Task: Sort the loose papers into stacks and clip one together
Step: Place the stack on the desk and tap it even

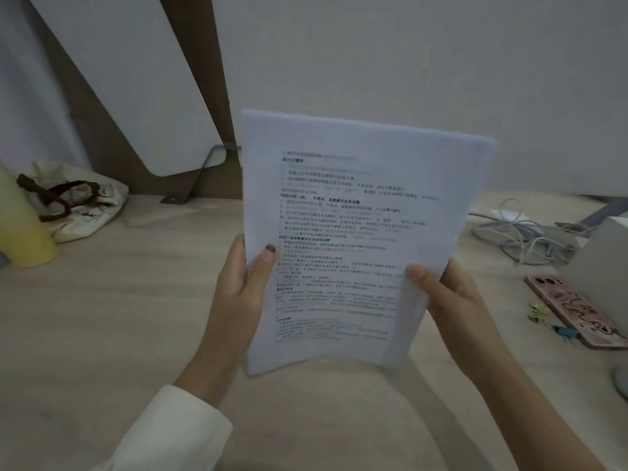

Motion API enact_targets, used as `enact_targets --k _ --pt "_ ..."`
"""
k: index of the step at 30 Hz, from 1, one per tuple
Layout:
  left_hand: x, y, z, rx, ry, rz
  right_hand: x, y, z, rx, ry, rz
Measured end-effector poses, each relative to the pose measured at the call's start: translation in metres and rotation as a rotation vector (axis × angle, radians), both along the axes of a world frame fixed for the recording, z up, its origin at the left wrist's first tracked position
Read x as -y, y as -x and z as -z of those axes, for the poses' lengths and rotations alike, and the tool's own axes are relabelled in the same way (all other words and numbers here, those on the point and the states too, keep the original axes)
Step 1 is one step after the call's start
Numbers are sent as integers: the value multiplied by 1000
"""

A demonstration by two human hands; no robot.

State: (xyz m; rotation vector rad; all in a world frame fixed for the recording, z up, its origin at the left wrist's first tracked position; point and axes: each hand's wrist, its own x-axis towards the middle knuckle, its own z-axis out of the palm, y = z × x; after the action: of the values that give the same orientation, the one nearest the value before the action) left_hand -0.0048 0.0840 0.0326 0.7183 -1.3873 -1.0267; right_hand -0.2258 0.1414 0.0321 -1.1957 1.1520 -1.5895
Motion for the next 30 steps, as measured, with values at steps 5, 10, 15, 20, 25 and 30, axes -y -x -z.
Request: enact_targets --k 5,10,15,20,25,30 --pt "-13 8 40 -14 -6 -115 -6 -9 24 -18 -5 45" --pt "-9 12 43 -18 -9 -139 -6 -8 29 4 -5 90" --pt "-13 13 54 9 -93 -112 -9 -8 35 -35 -31 103" --pt "-17 14 37 -2 -225 -3 -14 9 11 -109 -49 93" --pt "1 8 38 220 -484 185 -17 45 23 -29 -446 -113" --pt "47 27 62 338 -635 125 -17 63 60 39 -721 -153"
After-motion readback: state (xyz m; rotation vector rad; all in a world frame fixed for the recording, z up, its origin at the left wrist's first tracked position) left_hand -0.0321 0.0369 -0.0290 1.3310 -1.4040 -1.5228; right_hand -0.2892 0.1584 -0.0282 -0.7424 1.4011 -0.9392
